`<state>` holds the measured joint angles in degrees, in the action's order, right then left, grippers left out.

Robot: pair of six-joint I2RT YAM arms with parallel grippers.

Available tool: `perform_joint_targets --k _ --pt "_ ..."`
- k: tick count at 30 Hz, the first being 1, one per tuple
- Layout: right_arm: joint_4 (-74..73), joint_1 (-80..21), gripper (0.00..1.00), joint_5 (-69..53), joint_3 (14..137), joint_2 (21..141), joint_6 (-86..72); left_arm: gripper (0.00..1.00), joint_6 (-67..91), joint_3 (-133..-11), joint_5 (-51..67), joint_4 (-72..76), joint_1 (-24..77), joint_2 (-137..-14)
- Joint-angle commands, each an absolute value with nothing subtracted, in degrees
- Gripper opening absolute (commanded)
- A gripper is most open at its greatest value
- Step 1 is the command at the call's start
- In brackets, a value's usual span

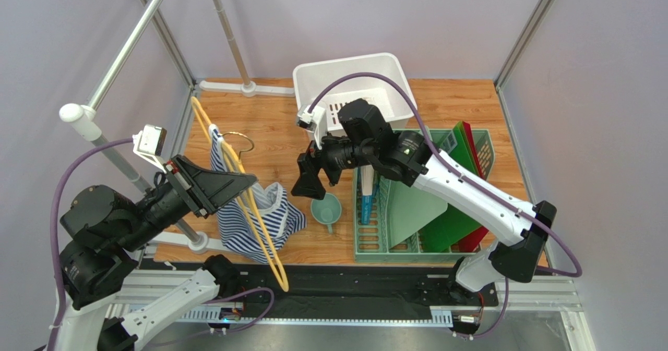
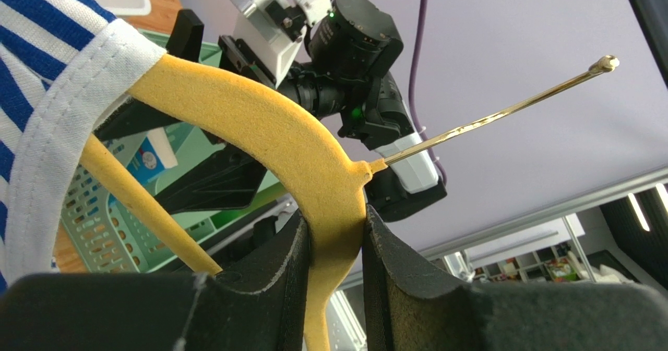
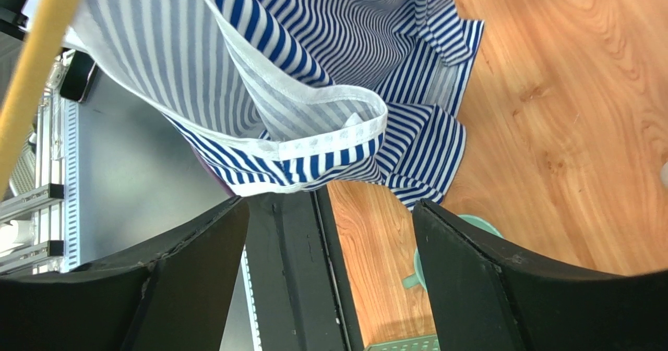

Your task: Remove the tank top from the hanger

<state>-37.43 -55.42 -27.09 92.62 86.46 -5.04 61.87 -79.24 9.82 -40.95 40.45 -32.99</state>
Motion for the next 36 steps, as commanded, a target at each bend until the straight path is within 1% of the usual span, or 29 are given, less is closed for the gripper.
perform_joint_targets --k 1,4,5,8,14,17,20,23,24,27,29,31,33,36 --pt "-34.2 -55.5 0.84 -29.0 96.5 84.8 -3.4 0.00 63.3 -79.5 13.6 -35.7 40.4 -32.8" --pt "-24.0 -55.6 0.84 -36.3 96.4 85.3 -7.1 0.00 64.0 -78.7 14.9 -34.8 40.4 -32.6" --pt "-18.6 -56.2 0.83 -37.3 96.4 85.3 -8.3 0.00 64.1 -78.5 15.5 -34.8 40.4 -32.5" --pt "-12.2 -58.3 0.82 -36.7 96.9 86.6 -10.2 0.00 64.3 -78.0 15.8 -34.6 40.4 -32.1" --pt "-4.8 -60.9 0.81 -39.0 99.8 88.7 -11.7 0.00 65.2 -77.2 17.8 -33.2 40.4 -31.8" --pt "-5.2 -61.1 0.79 -39.5 102.8 91.6 -12.0 0.00 66.3 -76.0 18.6 -31.8 40.4 -31.1" --pt "-5.9 -61.3 0.74 -38.8 104.7 93.8 -11.9 0.00 66.9 -75.1 18.7 -31.1 40.4 -30.3" --pt "-5.7 -61.3 0.66 -38.4 105.8 95.1 -12.0 0.00 67.2 -74.6 18.8 -31.0 40.3 -29.6" --pt "-5.7 -61.3 0.61 -38.4 106.2 95.5 -12.1 0.00 67.3 -74.4 18.9 -30.9 40.4 -29.4" --pt "-5.8 -61.4 0.54 -38.2 106.8 96.6 -12.2 0.00 67.7 -74.3 19.3 -30.8 40.4 -29.2" --pt "-5.5 -61.5 0.51 -37.6 106.6 96.9 -12.2 0.00 67.9 -74.2 19.8 -30.7 40.4 -29.2" --pt "-4.8 -61.4 0.50 -37.1 106.3 97.0 -12.5 0.00 68.1 -74.2 20.2 -30.4 40.4 -29.1" --pt "-4.7 -61.4 0.45 -37.0 107.0 97.4 -12.7 0.00 68.4 -73.9 20.4 -30.2 40.4 -29.3" --pt "-5.9 -61.5 0.43 -35.5 107.5 97.6 -12.2 0.00 68.8 -73.8 20.7 -29.8 40.4 -29.1"
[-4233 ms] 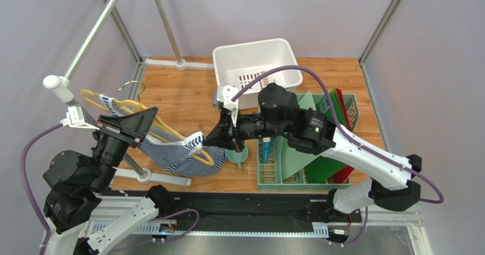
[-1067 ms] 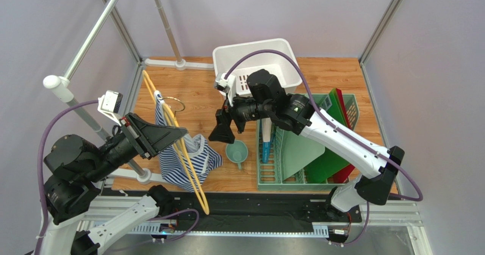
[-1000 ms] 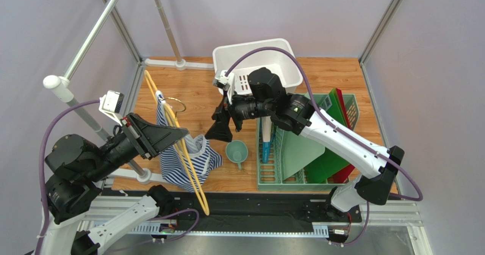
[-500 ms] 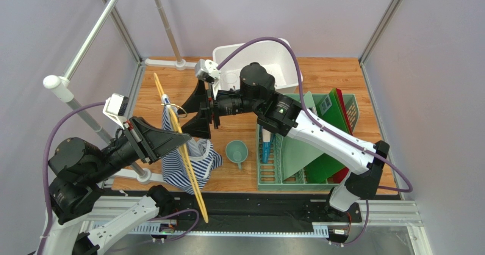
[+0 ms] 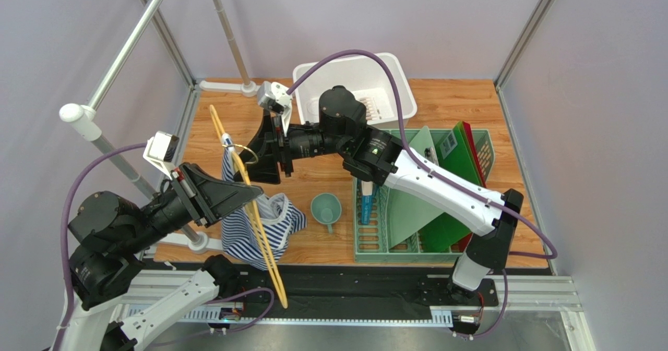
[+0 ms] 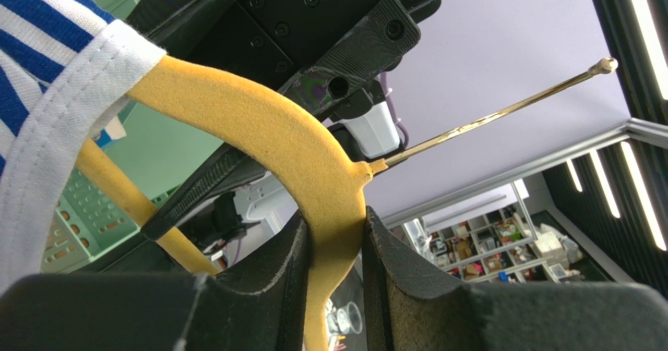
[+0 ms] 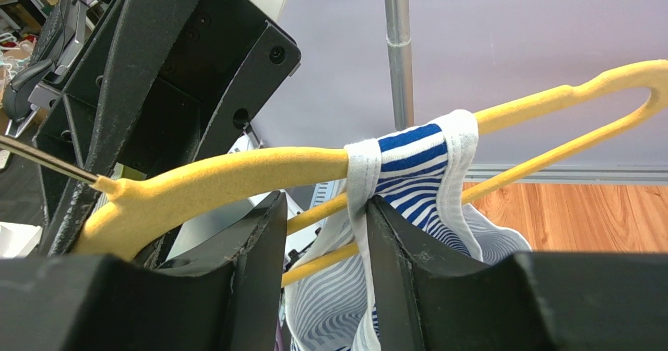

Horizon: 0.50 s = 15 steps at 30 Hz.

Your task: Remove the tank top from the hanger

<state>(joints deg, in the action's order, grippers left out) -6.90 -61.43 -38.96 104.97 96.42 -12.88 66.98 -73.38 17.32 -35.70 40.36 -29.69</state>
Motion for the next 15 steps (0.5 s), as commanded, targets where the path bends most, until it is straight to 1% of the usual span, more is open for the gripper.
perform_joint_targets --k 1,2,3,6,8,11,15 --pt "-6.8 -61.4 0.45 -35.2 107.4 97.5 -11.7 0.00 68.9 -73.8 20.7 -29.7 40.4 -28.9" --pt "-7.4 -61.5 0.53 -34.7 107.1 96.9 -11.2 0.00 69.1 -73.9 20.7 -29.6 40.4 -28.9" --pt "-7.9 -61.5 0.56 -34.0 106.2 96.5 -10.9 0.00 69.2 -74.1 20.7 -29.6 40.4 -28.7" --pt "-8.1 -61.4 0.59 -29.8 103.7 93.8 -10.5 0.00 70.0 -74.8 20.7 -29.6 40.4 -28.5" --pt "-5.9 -61.4 0.61 -27.5 99.7 92.3 -11.3 0.00 70.8 -74.6 20.6 -29.3 40.4 -27.8" --pt "-2.7 -61.4 0.66 -29.6 96.2 91.1 -12.1 0.00 71.7 -74.4 20.0 -28.6 40.4 -26.7" --pt "-2.4 -61.6 0.66 -34.0 98.0 93.1 -13.4 0.00 72.2 -74.4 20.2 -28.6 40.4 -26.3"
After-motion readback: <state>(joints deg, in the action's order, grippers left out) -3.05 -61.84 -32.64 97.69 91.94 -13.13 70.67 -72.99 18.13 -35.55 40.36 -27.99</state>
